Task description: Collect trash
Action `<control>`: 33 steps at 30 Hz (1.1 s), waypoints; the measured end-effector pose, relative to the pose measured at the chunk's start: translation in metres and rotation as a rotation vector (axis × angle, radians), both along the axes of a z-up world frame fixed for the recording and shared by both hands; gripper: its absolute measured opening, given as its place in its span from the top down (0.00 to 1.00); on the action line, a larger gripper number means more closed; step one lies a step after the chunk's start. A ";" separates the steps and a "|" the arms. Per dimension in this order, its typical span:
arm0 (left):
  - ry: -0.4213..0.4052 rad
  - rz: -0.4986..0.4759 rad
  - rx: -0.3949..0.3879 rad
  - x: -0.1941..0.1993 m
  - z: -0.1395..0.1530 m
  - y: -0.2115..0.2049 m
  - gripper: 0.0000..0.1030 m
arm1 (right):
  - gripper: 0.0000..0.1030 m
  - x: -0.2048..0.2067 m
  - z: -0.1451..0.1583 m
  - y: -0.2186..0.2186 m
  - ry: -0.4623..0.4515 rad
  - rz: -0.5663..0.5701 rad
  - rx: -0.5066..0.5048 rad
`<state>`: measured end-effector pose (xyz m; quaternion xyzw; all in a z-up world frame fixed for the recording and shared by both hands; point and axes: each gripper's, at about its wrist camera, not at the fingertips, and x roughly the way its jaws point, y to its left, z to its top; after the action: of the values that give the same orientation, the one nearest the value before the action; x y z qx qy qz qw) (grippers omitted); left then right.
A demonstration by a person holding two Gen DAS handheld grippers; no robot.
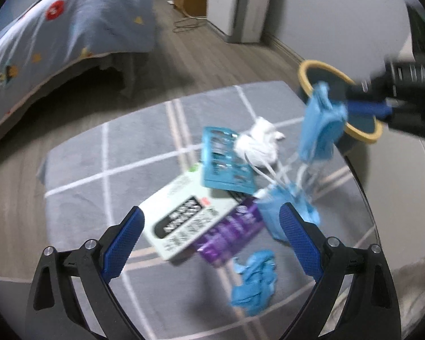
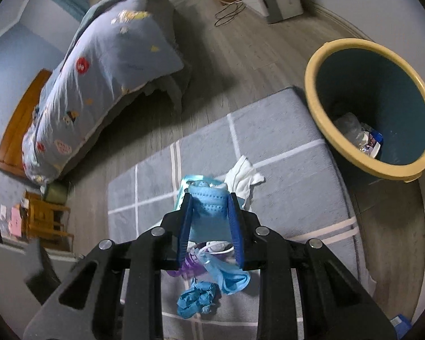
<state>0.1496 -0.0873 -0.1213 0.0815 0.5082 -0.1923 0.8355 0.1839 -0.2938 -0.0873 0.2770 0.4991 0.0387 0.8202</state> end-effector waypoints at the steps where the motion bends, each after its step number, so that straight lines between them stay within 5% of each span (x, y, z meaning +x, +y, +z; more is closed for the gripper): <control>1: -0.006 -0.014 0.012 -0.002 -0.003 -0.007 0.08 | 0.76 0.001 0.002 -0.003 -0.007 -0.007 0.016; 10: 0.026 -0.082 -0.042 -0.010 -0.029 -0.061 0.10 | 0.76 0.002 0.006 -0.028 -0.008 -0.068 0.024; 14: 0.054 -0.122 -0.016 -0.010 -0.045 -0.076 0.21 | 0.76 0.004 0.001 -0.041 0.011 -0.103 0.020; 17: 0.045 -0.144 0.035 -0.009 -0.052 -0.087 0.34 | 0.76 0.004 -0.001 -0.050 0.017 -0.125 0.023; 18: 0.045 -0.159 0.041 -0.008 -0.052 -0.089 0.53 | 0.76 0.003 -0.002 -0.053 0.020 -0.132 0.025; 20: 0.072 -0.163 0.028 -0.003 -0.053 -0.088 0.67 | 0.76 0.002 -0.003 -0.060 0.024 -0.147 0.034; 24: 0.009 -0.152 0.096 0.002 -0.044 -0.080 0.80 | 0.76 0.001 -0.003 -0.072 0.025 -0.167 0.065; 28: 0.048 -0.124 0.055 0.015 -0.038 -0.064 0.79 | 0.76 0.001 0.002 -0.075 0.014 -0.164 0.099; 31: 0.004 -0.131 0.027 0.014 -0.030 -0.059 0.54 | 0.76 -0.001 0.006 -0.074 0.002 -0.164 0.107; 33: -0.060 -0.159 0.015 0.005 -0.021 -0.065 0.28 | 0.76 -0.001 0.008 -0.075 0.001 -0.167 0.095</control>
<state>0.1548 -0.1525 -0.1425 0.1335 0.4763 -0.2517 0.8319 0.1829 -0.3690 -0.0788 0.3565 0.4722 -0.0063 0.8062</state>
